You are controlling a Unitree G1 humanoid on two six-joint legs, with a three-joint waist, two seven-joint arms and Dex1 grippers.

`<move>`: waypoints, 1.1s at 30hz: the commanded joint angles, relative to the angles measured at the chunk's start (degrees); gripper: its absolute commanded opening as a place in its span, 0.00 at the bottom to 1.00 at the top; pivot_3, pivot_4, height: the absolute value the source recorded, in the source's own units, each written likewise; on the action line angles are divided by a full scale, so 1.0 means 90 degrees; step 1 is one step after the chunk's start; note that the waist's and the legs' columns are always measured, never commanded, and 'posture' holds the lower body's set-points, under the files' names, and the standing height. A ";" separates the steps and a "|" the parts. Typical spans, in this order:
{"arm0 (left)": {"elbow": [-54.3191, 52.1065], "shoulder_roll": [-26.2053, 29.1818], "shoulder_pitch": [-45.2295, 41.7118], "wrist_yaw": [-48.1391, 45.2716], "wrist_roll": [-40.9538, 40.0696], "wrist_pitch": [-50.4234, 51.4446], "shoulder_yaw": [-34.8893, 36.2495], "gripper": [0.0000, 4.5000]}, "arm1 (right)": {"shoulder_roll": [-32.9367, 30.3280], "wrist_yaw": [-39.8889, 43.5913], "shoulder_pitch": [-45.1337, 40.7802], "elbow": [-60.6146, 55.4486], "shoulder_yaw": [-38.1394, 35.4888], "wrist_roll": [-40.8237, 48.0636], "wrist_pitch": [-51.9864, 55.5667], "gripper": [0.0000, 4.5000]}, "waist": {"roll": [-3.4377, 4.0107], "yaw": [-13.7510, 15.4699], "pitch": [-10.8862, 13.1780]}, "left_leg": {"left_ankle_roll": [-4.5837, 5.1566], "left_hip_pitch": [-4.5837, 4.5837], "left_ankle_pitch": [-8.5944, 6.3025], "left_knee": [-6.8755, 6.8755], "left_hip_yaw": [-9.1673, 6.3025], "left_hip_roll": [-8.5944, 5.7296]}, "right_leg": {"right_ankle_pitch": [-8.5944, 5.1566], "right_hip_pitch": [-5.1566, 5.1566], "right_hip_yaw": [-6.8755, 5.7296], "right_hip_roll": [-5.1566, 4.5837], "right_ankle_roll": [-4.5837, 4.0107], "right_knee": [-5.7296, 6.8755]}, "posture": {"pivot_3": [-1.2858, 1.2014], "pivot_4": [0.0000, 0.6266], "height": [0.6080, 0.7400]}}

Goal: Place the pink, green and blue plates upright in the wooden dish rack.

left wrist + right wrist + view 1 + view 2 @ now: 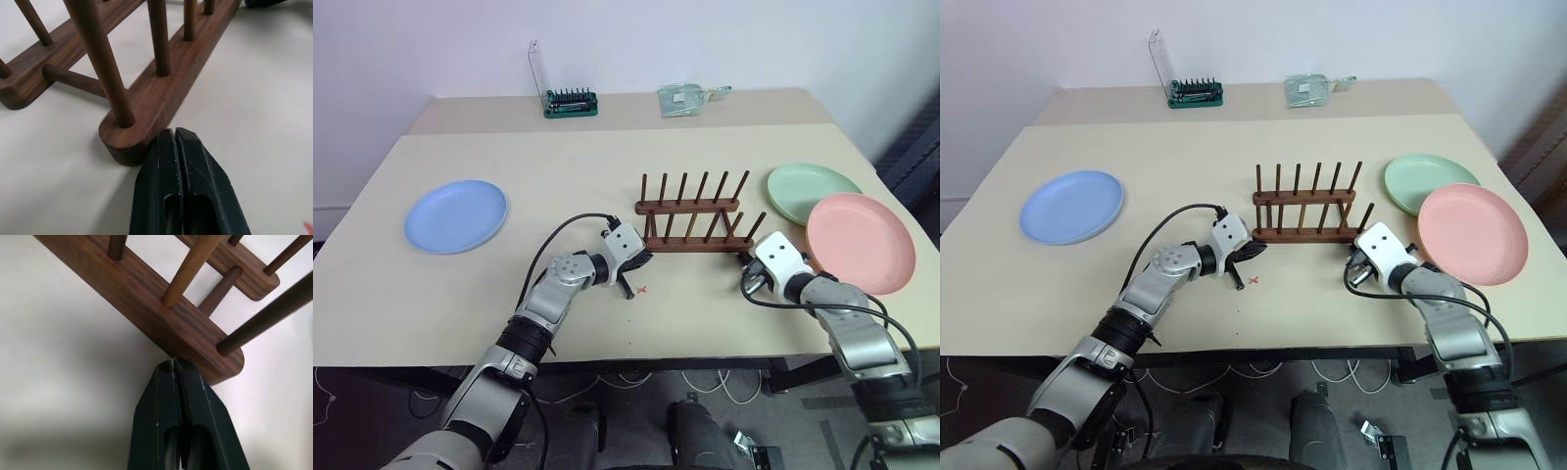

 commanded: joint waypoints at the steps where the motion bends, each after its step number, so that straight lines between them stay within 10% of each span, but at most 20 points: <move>1: -0.0552 0.0148 0.0349 -0.0605 -0.0359 -0.0080 0.0069 0.00 | -0.0361 0.0368 0.0376 -0.0899 -0.0853 0.0595 0.0418 0.27 | 0.0001 0.0007 0.0002 | 0.0003 -0.0003 -0.0003 0.0002 0.0000 -0.0001 | 0.0000 -0.0001 0.0000 -0.0001 0.0000 -0.0001 | 0.52 0.24 1.00; 7: -0.1731 0.0341 0.0917 -0.1777 -0.1381 -0.0006 0.0176 0.00 | -0.1279 0.0178 0.1413 -0.1358 -0.2146 0.0123 0.0679 0.93 | 0.0009 0.0022 0.0007 | 0.0004 -0.0080 -0.0003 0.0023 0.0001 -0.0002 | 0.0006 -0.0067 0.0000 -0.0004 -0.0008 0.0001 | 0.52 0.24 1.00; 15: -0.1763 0.0267 0.0778 -0.1940 -0.1427 0.0072 0.0141 0.00 | -0.1010 -0.0573 0.1371 -0.0216 -0.1813 -0.0503 0.0358 0.93 | 0.0008 0.0017 0.0007 | 0.0004 -0.0083 -0.0002 0.0024 0.0008 -0.0001 | 0.0008 -0.0070 0.0001 -0.0003 -0.0014 -0.0002 | 0.52 0.24 1.00; 25: -0.1852 0.0272 0.0915 -0.1834 -0.1436 0.0182 0.0231 0.00 | -0.0979 -0.0655 0.1286 0.0323 -0.1628 -0.0618 -0.0091 0.00 | 0.0010 0.0013 0.0005 | 0.0004 -0.0083 -0.0002 0.0024 0.0007 -0.0002 | 0.0008 -0.0070 0.0001 -0.0003 -0.0013 -0.0001 | 0.52 0.24 1.00; 33: -0.1770 0.0222 0.0861 -0.1855 -0.1421 0.0148 0.0236 0.00 | -0.1305 -0.0286 0.1824 -0.0671 -0.2524 -0.0382 -0.0813 0.00 | 0.0010 0.0082 0.0007 | 0.0004 -0.0085 -0.0002 0.0022 0.0004 -0.0004 | 0.0007 -0.0070 0.0000 -0.0003 -0.0010 -0.0002 | 0.52 0.24 1.00</move>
